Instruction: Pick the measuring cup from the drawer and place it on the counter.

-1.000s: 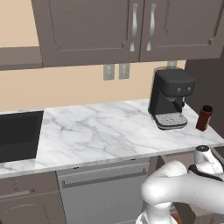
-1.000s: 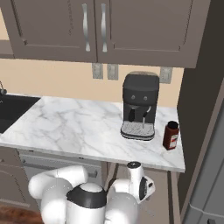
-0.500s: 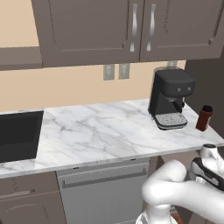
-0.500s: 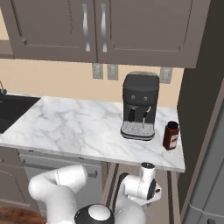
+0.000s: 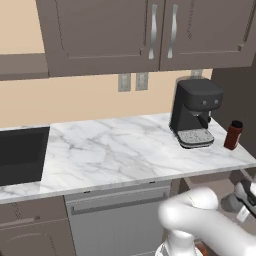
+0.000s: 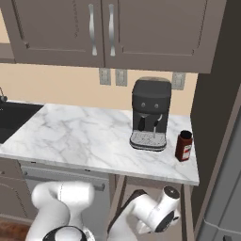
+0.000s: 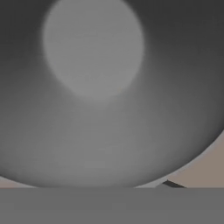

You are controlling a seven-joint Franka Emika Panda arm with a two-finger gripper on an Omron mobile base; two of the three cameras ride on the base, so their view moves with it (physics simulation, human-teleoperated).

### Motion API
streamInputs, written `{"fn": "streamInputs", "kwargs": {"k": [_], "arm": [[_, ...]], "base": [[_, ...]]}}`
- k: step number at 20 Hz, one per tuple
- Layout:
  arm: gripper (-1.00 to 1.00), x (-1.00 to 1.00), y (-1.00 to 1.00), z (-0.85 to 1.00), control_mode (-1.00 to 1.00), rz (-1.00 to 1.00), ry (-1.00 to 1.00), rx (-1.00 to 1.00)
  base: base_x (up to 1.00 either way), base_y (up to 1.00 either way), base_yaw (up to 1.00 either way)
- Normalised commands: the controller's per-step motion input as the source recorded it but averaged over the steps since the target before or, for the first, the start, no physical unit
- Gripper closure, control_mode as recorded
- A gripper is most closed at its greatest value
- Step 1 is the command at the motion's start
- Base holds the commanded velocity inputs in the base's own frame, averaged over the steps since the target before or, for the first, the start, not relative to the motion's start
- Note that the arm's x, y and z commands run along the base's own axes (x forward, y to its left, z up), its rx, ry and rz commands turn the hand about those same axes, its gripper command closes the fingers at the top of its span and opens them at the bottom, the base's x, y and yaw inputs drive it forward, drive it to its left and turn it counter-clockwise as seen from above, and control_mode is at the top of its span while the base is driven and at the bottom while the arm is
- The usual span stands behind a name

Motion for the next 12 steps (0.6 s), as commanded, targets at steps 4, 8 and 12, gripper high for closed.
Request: {"fn": "streamInputs", "kwargs": {"k": [4, 8, 12], "arm": [[1.00, -0.07, 0.20, 1.00, -1.00, 0.03, -0.35, -0.04], [1.00, 0.09, 0.32, 1.00, -1.00, 0.11, -0.25, -0.07], [1.00, 0.63, 0.57, 1.00, -1.00, 0.12, -0.07, -0.10]], "base": [[0.00, 0.00, 0.00], [0.00, 0.00, 0.00], [0.00, 0.00, 0.00]]}}
